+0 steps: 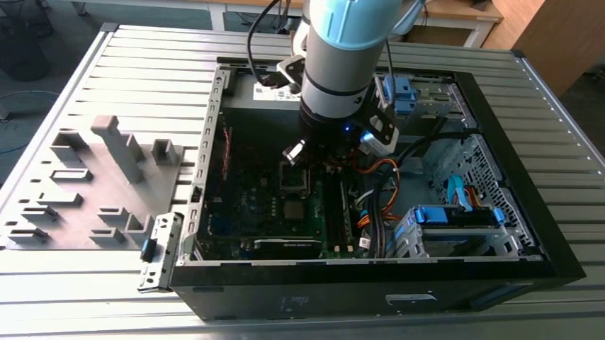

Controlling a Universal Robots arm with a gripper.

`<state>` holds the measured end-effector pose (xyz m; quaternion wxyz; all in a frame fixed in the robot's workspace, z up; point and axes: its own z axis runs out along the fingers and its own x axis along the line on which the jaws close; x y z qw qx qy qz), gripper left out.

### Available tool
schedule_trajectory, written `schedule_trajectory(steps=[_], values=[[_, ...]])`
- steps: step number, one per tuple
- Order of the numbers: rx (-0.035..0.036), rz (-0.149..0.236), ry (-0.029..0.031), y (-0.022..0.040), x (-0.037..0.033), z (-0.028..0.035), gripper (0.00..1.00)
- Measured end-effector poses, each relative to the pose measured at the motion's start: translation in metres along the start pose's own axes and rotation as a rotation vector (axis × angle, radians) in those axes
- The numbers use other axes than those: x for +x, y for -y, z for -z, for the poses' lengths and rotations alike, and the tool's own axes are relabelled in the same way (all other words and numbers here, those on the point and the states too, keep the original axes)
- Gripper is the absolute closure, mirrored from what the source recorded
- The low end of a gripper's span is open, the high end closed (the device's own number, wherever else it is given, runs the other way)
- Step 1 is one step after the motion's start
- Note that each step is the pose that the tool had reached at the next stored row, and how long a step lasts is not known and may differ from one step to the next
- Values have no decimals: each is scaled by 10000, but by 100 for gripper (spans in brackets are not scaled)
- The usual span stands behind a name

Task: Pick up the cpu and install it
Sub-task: 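Close the cpu cover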

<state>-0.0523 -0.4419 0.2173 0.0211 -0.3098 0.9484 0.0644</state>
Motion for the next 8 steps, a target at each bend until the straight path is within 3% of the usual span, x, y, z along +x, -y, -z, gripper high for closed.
schedule_trajectory(steps=[8], values=[[0,1,0,11,-14,-23,89]])
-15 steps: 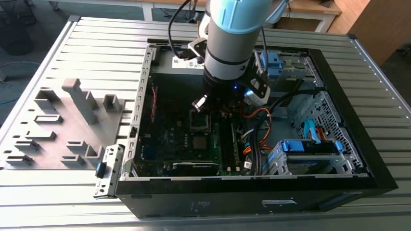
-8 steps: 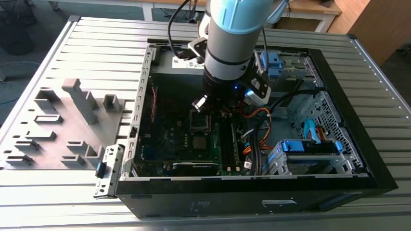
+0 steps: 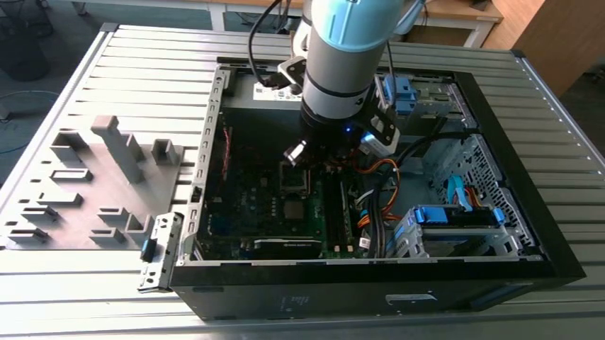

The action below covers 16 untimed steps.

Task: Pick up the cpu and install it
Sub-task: 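Close the cpu cover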

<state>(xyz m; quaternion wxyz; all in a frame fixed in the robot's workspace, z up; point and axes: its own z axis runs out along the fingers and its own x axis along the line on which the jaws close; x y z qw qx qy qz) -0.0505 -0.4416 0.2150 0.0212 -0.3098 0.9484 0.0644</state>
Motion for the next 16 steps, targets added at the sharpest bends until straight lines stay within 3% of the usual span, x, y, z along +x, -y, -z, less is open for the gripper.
schedule_trajectory(steps=[9,16], values=[[0,1,0,-13,-9,-100,89],[0,1,0,-15,-10,-110,89]])
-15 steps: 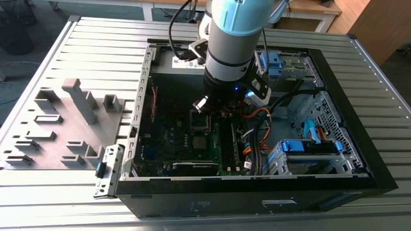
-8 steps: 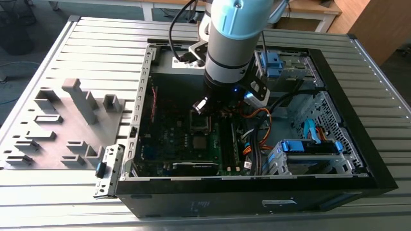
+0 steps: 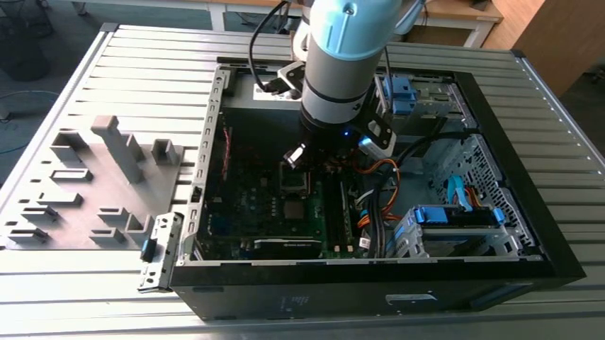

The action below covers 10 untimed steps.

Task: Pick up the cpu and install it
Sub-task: 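Close the cpu cover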

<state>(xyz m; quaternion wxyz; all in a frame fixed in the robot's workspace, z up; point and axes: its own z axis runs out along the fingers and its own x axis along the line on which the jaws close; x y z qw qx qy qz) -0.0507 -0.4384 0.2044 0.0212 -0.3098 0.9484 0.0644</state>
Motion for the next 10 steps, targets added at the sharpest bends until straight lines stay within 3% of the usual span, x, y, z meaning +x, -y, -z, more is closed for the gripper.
schedule_trajectory(steps=[10], values=[[-1,0,1,-16,23,-9,89]])
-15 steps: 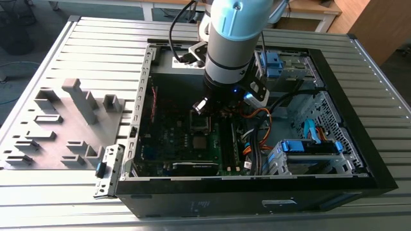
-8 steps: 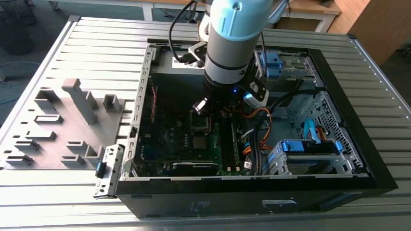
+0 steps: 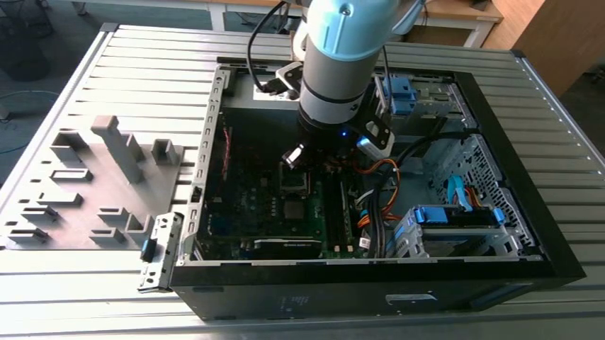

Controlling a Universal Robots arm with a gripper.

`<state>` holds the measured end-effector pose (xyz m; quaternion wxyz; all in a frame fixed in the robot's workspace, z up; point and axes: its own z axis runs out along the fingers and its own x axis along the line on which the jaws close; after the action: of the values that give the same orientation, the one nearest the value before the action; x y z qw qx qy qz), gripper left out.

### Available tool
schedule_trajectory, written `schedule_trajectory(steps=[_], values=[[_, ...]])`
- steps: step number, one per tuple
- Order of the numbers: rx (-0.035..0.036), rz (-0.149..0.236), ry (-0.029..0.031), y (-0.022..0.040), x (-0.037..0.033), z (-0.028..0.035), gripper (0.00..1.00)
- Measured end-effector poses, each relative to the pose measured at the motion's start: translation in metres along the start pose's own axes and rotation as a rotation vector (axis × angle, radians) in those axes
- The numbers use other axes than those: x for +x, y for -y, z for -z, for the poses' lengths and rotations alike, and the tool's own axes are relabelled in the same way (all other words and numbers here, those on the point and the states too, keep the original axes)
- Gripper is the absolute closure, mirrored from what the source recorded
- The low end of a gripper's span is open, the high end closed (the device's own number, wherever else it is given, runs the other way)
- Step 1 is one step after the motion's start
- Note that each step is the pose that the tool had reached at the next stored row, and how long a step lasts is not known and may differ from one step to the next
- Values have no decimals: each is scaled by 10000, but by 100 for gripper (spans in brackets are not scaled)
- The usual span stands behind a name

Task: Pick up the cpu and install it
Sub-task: 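Close the cpu cover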

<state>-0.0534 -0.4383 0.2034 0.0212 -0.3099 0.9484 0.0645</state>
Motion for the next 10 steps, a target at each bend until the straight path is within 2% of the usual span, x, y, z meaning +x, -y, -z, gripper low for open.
schedule_trajectory(steps=[9,10], values=[[-3,0,1,-3,6,1,89],[-35,0,25,-2,7,0,89]])
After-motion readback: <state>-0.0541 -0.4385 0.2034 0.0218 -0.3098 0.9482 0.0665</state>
